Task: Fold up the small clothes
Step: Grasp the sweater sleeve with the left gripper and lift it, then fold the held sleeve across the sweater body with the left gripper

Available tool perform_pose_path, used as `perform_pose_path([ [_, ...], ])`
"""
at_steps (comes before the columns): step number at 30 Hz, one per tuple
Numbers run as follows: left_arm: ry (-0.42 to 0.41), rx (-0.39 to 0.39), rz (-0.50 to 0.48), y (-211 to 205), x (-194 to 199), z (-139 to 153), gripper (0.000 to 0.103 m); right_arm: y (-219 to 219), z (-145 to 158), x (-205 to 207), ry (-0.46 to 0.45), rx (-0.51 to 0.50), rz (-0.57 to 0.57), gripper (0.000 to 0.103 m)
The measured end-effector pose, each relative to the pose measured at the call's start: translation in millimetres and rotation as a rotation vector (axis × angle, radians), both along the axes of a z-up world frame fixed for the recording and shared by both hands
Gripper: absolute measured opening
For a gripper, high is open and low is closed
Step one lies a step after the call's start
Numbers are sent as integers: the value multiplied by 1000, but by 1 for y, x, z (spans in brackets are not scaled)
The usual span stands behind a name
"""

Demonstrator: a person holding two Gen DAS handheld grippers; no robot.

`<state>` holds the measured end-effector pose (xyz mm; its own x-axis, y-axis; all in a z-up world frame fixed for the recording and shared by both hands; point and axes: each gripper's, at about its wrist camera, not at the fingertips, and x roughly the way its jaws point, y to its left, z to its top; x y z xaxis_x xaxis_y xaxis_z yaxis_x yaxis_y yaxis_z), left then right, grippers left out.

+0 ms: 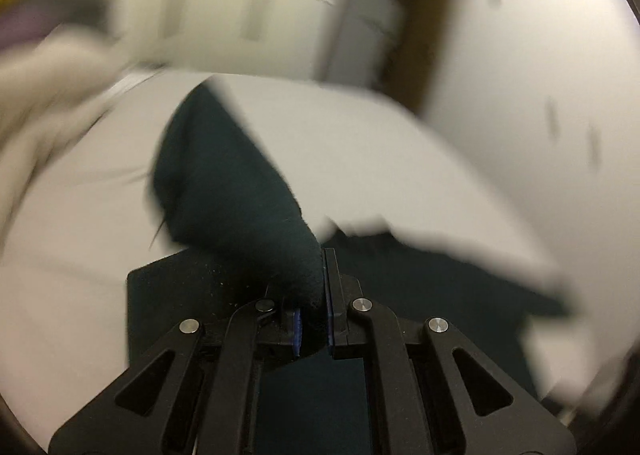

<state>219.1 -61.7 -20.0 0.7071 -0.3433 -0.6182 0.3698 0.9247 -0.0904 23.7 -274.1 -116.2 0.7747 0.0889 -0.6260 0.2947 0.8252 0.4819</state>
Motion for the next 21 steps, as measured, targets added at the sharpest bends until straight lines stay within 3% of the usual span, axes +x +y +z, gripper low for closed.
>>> perform_pose_path([
  [2,15,142,-88,-51,-5,-36,7,-19,-4,3,4,19,-24,78],
  [4,64,224,-134,-79,-12,-75,7,-33,-9,11,23,32,-25,78],
  [6,107,258,-159,-86,-16,-105,7,-45,-15,24,38,59,-5,78],
  [9,103,331,-190,-87,-20,-127,7,-55,-23,53,52,126,51,78],
  [13,81,372,-195,-80,-30,-129,8,-46,-28,106,58,223,168,79],
  [16,76,346,-203,-67,-36,-123,8,-26,-45,149,145,345,254,79],
  [18,79,332,-201,-82,-81,-114,8,-12,-57,173,208,387,301,79],
  [21,103,305,-196,-68,-81,-115,8,0,-65,192,235,421,299,82],
])
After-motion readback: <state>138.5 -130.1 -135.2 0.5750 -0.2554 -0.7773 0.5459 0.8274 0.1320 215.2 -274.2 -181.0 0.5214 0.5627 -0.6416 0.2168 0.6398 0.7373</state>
